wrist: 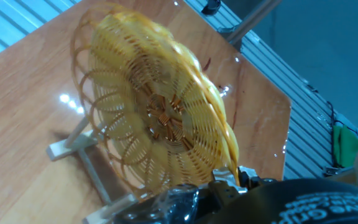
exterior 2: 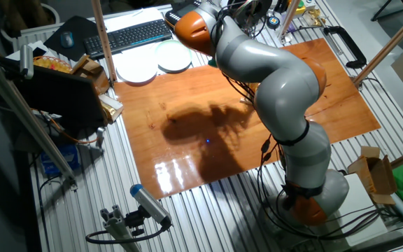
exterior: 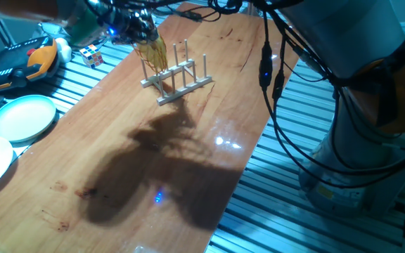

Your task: Take the dish off the dish rack

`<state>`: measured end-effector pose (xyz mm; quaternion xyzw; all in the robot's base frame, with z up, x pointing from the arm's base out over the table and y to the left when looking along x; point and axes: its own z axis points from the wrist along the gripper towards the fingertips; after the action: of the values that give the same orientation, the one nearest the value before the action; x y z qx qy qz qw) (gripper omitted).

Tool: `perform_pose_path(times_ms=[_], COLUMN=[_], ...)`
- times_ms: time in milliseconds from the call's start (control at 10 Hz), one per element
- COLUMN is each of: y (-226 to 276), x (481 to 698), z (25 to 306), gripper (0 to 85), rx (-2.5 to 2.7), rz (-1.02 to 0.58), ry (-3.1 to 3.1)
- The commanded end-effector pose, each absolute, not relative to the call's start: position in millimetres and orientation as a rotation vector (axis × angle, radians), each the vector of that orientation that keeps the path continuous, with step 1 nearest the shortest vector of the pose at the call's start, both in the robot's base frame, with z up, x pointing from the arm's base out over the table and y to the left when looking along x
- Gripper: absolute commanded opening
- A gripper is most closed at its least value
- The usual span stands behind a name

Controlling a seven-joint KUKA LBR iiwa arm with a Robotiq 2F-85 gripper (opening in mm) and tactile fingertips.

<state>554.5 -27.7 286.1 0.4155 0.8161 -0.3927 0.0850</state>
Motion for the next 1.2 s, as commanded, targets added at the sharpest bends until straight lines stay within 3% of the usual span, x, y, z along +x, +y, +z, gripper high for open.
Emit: perform_pose_path(times_ms=[0, 600, 1100], y=[-26.2, -6.5, 30.8], x=[552.5, 548.9, 556.8], z=[289.3, 303.4, 280.1], gripper=[0.7, 0.7, 0.7], rx=[1.237, 1.221, 1.207], rz=[-1.171, -1.048, -0.79], ry=[2.435, 2.525, 2.664])
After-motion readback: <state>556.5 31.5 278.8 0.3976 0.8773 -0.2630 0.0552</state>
